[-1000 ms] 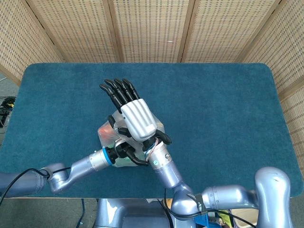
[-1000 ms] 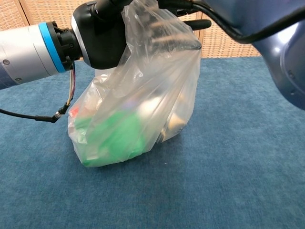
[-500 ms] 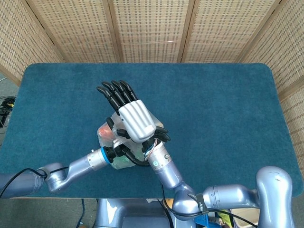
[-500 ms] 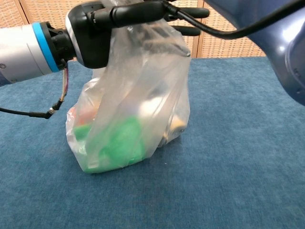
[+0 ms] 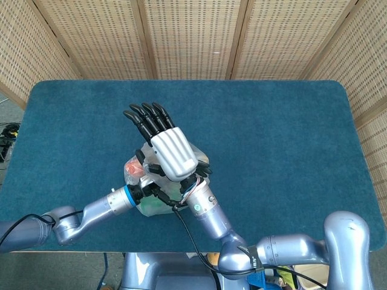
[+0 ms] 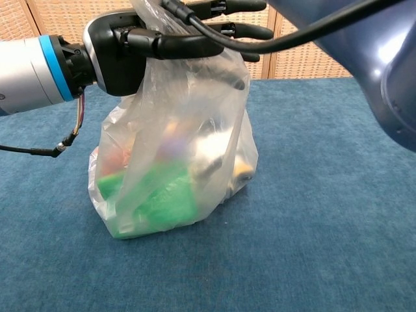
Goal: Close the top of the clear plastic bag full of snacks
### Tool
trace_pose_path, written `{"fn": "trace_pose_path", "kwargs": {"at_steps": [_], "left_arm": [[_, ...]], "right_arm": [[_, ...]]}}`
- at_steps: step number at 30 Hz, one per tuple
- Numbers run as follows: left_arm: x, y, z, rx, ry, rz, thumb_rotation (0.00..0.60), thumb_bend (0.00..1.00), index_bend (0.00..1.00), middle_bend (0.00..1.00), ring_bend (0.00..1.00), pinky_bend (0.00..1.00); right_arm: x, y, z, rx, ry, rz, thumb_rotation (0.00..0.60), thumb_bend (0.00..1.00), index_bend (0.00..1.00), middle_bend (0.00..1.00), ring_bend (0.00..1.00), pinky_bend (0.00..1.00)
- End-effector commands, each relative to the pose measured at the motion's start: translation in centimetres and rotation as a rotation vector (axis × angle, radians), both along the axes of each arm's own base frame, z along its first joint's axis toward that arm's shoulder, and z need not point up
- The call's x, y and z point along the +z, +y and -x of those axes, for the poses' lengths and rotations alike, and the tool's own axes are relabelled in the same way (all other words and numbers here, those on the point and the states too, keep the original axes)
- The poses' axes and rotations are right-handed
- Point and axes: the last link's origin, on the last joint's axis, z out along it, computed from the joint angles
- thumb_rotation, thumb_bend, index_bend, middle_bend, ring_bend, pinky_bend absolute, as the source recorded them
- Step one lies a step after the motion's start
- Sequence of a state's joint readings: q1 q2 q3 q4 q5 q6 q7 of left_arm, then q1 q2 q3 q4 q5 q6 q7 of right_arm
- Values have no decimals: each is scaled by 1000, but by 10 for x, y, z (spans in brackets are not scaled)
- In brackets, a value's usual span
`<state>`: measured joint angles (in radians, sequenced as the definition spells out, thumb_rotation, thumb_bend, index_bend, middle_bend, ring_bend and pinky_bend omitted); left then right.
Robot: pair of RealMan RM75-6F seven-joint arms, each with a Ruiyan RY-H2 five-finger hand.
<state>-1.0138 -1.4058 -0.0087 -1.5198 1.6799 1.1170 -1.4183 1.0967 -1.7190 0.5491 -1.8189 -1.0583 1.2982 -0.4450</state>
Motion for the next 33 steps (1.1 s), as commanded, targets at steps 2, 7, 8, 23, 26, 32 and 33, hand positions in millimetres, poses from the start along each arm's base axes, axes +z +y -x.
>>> {"fn": "trace_pose_path", "kwargs": {"at_steps": [2, 7, 8, 23, 26, 32, 33], "left_arm": [[-3, -2, -6, -15, 27, -65, 600, 309, 127, 187, 194, 291], [-5, -5, -14, -23, 30, -118, 600, 309, 126, 187, 195, 291], [-5, -5, -15, -25, 32, -126, 600, 309, 126, 187, 195, 291], [-13, -2, -30, 2, 81, -246, 600, 294, 125, 187, 195, 261], [-13, 1, -29, 21, 77, -263, 600, 294, 126, 187, 194, 256], [-9, 5, -27, 49, 65, -282, 600, 292, 125, 187, 194, 251], [-9, 5, -28, 51, 62, -285, 600, 291, 125, 187, 194, 250]], "right_arm": [[1, 1, -1, 5, 2, 2, 600, 525, 85, 101, 0, 0], [2, 3, -3, 10, 5, 6, 600, 521, 86, 101, 0, 0], [2, 3, -3, 11, 6, 6, 600, 520, 86, 101, 0, 0], [16, 12, 0, 57, 90, 60, 600, 0, 0, 30, 0, 0], [24, 13, 3, 64, 126, 96, 600, 0, 0, 6, 0, 0], [40, 14, 17, 90, 209, 200, 600, 0, 0, 0, 0, 0], [42, 14, 19, 92, 216, 207, 600, 0, 0, 0, 0, 0]]}}
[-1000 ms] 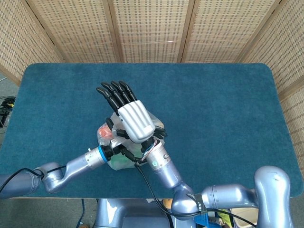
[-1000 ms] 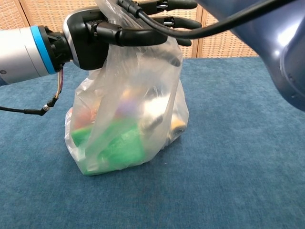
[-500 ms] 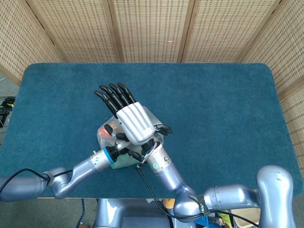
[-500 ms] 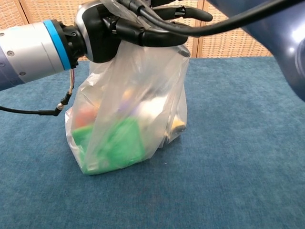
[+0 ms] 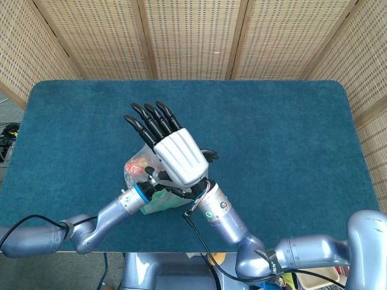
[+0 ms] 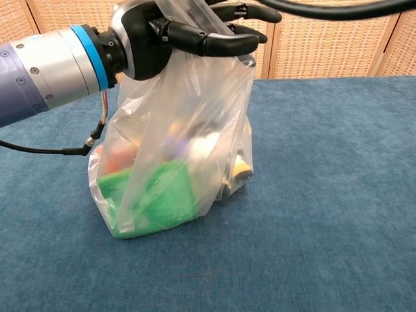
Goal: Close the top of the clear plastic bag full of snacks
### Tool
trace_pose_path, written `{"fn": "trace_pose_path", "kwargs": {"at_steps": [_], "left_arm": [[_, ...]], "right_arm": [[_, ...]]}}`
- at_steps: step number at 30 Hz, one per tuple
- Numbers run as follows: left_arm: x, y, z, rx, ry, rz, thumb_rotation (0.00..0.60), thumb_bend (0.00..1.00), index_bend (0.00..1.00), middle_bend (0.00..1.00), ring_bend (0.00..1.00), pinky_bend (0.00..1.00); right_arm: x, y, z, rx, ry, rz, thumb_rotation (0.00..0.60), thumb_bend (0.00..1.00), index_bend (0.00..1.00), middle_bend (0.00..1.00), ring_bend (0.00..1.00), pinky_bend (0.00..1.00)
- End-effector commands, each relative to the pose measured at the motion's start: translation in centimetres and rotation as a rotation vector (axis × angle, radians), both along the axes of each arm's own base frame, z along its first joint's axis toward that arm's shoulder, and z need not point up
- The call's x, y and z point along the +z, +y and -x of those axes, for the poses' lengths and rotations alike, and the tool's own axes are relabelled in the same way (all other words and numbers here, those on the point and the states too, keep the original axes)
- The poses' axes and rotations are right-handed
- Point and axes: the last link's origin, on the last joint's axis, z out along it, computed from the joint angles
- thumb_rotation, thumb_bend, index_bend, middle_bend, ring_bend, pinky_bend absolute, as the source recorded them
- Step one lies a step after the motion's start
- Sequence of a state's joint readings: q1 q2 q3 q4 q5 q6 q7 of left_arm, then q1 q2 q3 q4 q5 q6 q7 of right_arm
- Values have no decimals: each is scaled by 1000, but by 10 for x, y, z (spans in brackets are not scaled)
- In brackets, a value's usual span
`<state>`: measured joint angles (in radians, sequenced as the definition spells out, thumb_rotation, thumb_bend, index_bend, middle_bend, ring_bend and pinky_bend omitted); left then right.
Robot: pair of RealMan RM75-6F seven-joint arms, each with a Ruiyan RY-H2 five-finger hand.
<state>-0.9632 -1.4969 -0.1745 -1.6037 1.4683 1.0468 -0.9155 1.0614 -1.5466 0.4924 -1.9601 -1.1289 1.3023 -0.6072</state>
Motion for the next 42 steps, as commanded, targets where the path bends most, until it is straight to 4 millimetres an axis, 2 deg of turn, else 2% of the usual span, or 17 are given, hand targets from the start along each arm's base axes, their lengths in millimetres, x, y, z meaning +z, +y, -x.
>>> {"fn": "trace_pose_path", "kwargs": {"at_steps": [1, 12, 19, 26, 29, 31, 32, 37, 38, 42], "left_arm": [[2, 2, 0, 8, -8, -10, 600, 290, 125, 187, 194, 249], [3, 2, -1, 28, -67, -55, 600, 287, 125, 193, 195, 227], [4, 3, 0, 35, -87, -88, 600, 281, 126, 193, 194, 226], [10, 7, 0, 67, -150, -101, 600, 259, 134, 193, 194, 227], [15, 9, 0, 86, -184, -92, 600, 251, 133, 193, 194, 226], [19, 10, -2, 100, -224, -81, 600, 244, 133, 193, 194, 226], [20, 10, -3, 104, -241, -73, 600, 240, 134, 193, 194, 226], [25, 9, -7, 118, -310, -33, 600, 223, 142, 193, 195, 227], [26, 7, -10, 133, -345, 7, 600, 219, 146, 194, 195, 228], [32, 7, -13, 159, -396, 72, 600, 200, 182, 226, 207, 232]], "right_arm": [[8, 2, 11, 13, 44, 45, 600, 0, 0, 0, 0, 0], [26, 6, 60, 29, 216, 203, 600, 0, 0, 0, 0, 0], [36, 5, 87, 6, 223, 260, 600, 0, 0, 0, 0, 0], [62, 2, 128, -45, 195, 357, 600, 0, 0, 0, 0, 0], [74, 0, 158, -107, 202, 397, 600, 0, 0, 0, 0, 0], [77, -1, 187, -174, 218, 392, 600, 0, 0, 0, 0, 0], [77, 0, 203, -203, 231, 382, 600, 0, 0, 0, 0, 0], [68, 7, 251, -279, 269, 346, 600, 0, 0, 0, 0, 0], [64, 10, 267, -314, 275, 331, 600, 0, 0, 0, 0, 0], [58, 18, 296, -368, 271, 314, 600, 0, 0, 0, 0, 0]]}}
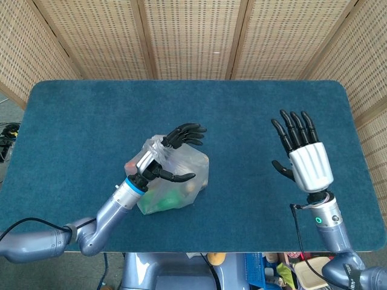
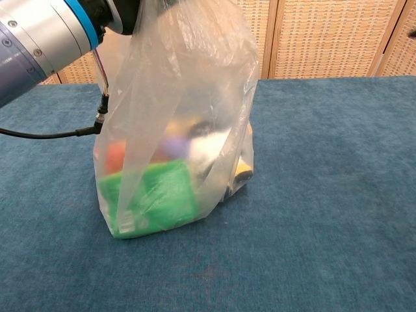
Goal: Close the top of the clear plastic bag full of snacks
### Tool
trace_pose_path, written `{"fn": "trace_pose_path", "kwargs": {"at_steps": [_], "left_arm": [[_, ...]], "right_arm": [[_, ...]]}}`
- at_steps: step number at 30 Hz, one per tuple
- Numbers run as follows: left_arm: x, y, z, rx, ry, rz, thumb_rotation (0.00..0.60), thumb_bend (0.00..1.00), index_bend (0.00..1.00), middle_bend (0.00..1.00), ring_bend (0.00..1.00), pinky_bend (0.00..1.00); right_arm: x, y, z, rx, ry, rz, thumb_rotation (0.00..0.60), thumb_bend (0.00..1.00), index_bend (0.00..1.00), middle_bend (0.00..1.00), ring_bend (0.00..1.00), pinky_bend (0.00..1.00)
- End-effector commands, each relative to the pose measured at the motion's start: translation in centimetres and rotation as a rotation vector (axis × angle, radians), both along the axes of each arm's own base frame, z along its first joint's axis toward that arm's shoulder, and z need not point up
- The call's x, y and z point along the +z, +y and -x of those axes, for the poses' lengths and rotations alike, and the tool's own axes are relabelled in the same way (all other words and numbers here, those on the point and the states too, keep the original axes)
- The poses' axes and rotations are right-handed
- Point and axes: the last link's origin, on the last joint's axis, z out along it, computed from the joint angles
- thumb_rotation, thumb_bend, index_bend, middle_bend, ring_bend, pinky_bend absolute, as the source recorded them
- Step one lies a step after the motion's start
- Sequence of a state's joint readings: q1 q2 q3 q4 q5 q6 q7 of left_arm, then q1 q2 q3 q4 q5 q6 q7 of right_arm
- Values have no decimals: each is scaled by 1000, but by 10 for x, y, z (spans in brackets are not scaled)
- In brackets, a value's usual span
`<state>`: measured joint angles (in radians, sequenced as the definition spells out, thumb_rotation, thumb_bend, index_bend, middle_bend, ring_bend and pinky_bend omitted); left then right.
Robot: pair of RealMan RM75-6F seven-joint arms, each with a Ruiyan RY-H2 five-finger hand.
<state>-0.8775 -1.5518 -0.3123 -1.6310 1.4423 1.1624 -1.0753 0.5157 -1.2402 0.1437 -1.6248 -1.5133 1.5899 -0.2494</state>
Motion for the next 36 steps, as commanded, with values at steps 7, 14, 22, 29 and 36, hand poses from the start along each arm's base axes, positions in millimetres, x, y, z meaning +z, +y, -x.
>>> {"fn": "trace_pose_path", "kwargs": {"at_steps": [7, 14, 22, 29, 36], "left_arm": [[19, 4, -7, 85, -181, 128, 600, 0, 452, 576, 497, 349], [36, 7, -10, 123, -177, 131, 600, 220, 768, 833, 788, 664], [66, 4, -11, 106, -62, 68, 600, 829, 1000, 987, 953, 949], [98, -6, -11, 62, 47, -62, 600, 907, 1000, 1000, 983, 1000], [158, -18, -26, 17, 114, -223, 600, 903, 1000, 1000, 984, 1000]], "right_arm": [[-17, 19, 67, -135, -40, -9, 600, 0, 0, 0, 0, 0], [-23, 25, 85, -144, -88, 23, 600, 0, 0, 0, 0, 0], [-30, 49, 89, -144, -129, -13, 600, 0, 0, 0, 0, 0], [-32, 78, 80, -156, -133, -85, 600, 0, 0, 0, 0, 0], [-33, 100, 69, -149, -130, -114, 600, 0, 0, 0, 0, 0]]}}
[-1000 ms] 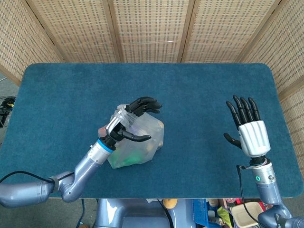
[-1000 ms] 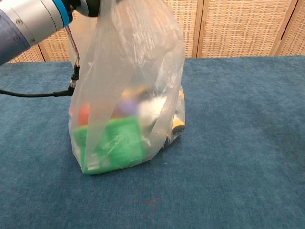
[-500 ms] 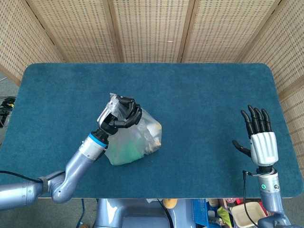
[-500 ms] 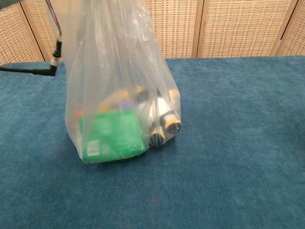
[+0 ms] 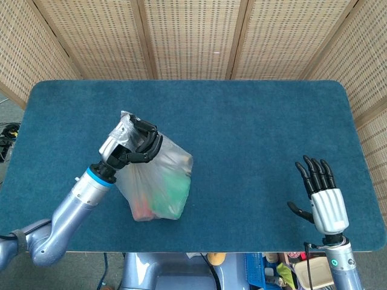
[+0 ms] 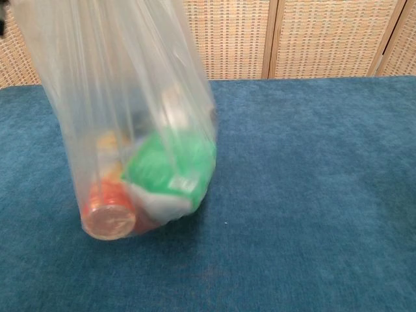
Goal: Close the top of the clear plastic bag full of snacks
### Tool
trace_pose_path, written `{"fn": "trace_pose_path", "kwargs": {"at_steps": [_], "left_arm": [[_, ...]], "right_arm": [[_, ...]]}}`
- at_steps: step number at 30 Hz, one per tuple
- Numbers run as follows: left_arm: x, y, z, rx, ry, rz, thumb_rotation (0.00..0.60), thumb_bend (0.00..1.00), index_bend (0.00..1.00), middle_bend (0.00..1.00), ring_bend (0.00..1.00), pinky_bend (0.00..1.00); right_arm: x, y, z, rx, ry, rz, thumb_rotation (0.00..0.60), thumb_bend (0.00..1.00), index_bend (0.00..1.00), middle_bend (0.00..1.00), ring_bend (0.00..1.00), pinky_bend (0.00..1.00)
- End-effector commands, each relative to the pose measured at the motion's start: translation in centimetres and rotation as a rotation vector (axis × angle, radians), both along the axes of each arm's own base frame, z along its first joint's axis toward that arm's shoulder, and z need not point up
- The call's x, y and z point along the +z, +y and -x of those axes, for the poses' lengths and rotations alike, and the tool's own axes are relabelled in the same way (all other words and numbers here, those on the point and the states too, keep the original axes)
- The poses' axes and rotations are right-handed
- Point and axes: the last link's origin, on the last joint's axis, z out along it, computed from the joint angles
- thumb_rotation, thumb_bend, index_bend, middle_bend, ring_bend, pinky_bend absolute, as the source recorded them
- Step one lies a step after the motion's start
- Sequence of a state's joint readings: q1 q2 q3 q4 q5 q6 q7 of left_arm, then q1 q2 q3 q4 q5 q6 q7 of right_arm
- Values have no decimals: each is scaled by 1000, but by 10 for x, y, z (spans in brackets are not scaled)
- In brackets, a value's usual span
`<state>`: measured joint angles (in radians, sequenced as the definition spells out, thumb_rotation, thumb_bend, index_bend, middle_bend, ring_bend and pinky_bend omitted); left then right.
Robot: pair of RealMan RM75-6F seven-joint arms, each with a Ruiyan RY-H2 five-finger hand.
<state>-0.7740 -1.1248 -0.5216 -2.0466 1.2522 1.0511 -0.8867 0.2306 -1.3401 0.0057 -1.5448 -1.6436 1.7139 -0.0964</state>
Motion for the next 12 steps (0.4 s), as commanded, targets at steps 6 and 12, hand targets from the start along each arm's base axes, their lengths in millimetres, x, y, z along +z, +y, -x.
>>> {"fn": "trace_pose_path", "kwargs": {"at_steps": [6, 12], "left_arm": [[68, -19, -23, -45, 76, -183, 600, 900, 1000, 1000, 983, 1000], [84, -26, -28, -31, 97, -215, 600, 892, 1000, 1000, 983, 1000]], "right_arm": [[4, 11, -5, 3, -5, 2, 600, 0, 0, 0, 0, 0], [9, 14, -3, -9, -7, 10, 600, 0, 0, 0, 0, 0]]}}
